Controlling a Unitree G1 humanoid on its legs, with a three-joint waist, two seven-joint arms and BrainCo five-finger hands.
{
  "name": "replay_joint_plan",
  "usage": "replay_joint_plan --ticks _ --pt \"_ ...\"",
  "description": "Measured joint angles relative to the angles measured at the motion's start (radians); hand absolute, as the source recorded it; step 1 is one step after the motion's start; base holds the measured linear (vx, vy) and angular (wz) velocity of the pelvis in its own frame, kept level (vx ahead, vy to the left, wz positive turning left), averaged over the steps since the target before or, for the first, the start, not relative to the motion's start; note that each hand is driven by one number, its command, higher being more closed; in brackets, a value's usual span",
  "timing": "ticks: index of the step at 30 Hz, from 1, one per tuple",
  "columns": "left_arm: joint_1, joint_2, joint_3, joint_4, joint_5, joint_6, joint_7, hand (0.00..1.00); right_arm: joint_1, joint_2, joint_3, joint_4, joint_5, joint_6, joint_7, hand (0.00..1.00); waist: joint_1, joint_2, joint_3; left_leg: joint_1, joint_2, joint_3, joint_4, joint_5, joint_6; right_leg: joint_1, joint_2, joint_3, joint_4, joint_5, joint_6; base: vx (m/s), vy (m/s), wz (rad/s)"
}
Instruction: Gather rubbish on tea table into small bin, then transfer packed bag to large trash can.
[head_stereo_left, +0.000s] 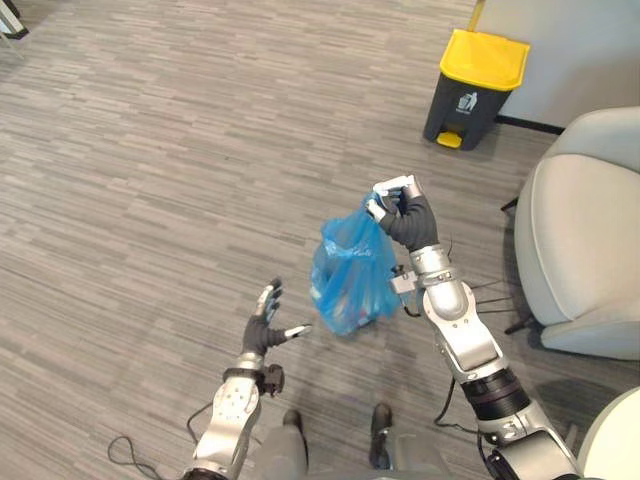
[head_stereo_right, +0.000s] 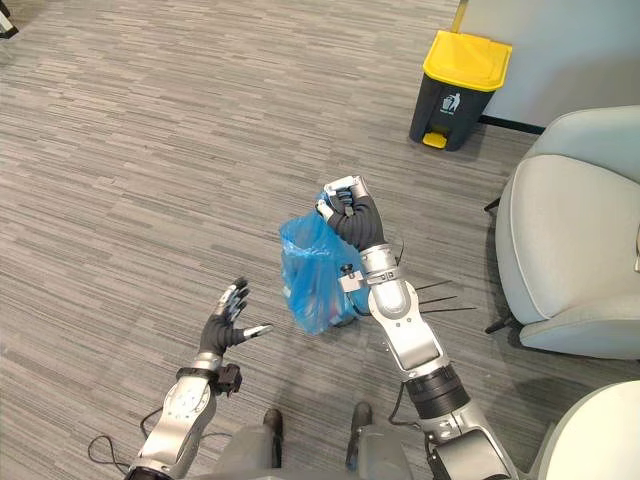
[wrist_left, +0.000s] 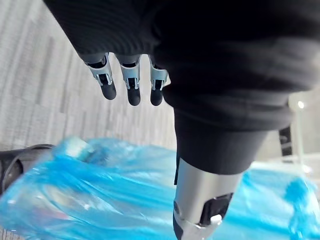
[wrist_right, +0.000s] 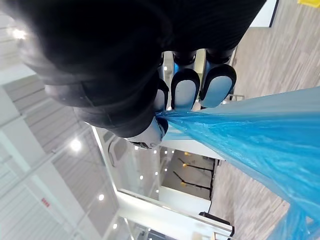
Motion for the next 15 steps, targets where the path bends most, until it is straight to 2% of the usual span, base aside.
replay_joint_plan --ticks 2,4,8,11,12,15 --pt "-0.038 0.014 -0.024 -0.012 0.037 -0.014 0.020 0.00 -0.025 0.005 0.056 -0.022 0.008 -0.001 0.023 1.00 -0.005 -0.001 -0.013 0.027 -0.019 0.032 -0.023 0.008 0.010 0.033 -0.010 0.041 -0.081 0.056 0.011 -0.03 0.150 -0.40" --pt "-0.054 0.015 -0.047 -0.012 0.059 -0.015 0.036 0.00 -0.050 0.016 0.117 -0.032 0.018 -0.001 0.036 1.00 -0.022 -0.005 -0.042 0.030 -0.025 0.053 -0.033 0.009 0.012 0.035 -0.013 0.063 -0.115 0.082 0.013 -0.02 0.089 -0.31" --pt "-0.106 0.009 -0.107 -0.001 0.093 -0.016 0.039 0.00 -0.100 0.027 0.205 -0.045 0.051 -0.001 0.066 1.00 -0.027 -0.015 -0.052 0.063 -0.020 0.079 -0.042 0.009 0.013 0.058 -0.004 0.096 -0.131 0.097 0.008 -0.04 0.010 -0.26" --pt "-0.172 -0.013 -0.121 0.072 0.121 -0.014 0.072 0.00 -0.132 0.031 0.277 -0.045 0.083 0.001 0.085 1.00 -0.027 -0.032 -0.062 0.069 -0.011 0.087 -0.043 0.009 0.012 0.060 0.014 0.115 -0.139 0.106 -0.001 -0.07 -0.037 -0.17" --pt "-0.202 -0.013 -0.131 0.125 0.141 -0.005 0.081 1.00 -0.146 0.031 0.327 -0.045 0.092 0.005 0.104 1.00 -0.029 -0.041 -0.068 0.076 -0.002 0.093 -0.044 0.012 0.008 0.062 0.024 0.123 -0.139 0.107 -0.003 -0.06 -0.045 -0.13" --pt "-0.243 -0.020 -0.139 0.187 0.148 0.006 0.097 1.00 -0.160 0.030 0.361 -0.039 0.120 0.024 0.121 1.00 -0.026 -0.044 -0.070 0.093 0.007 0.093 -0.064 0.022 -0.007 0.067 0.036 0.126 -0.140 0.111 -0.009 -0.05 -0.063 -0.07"
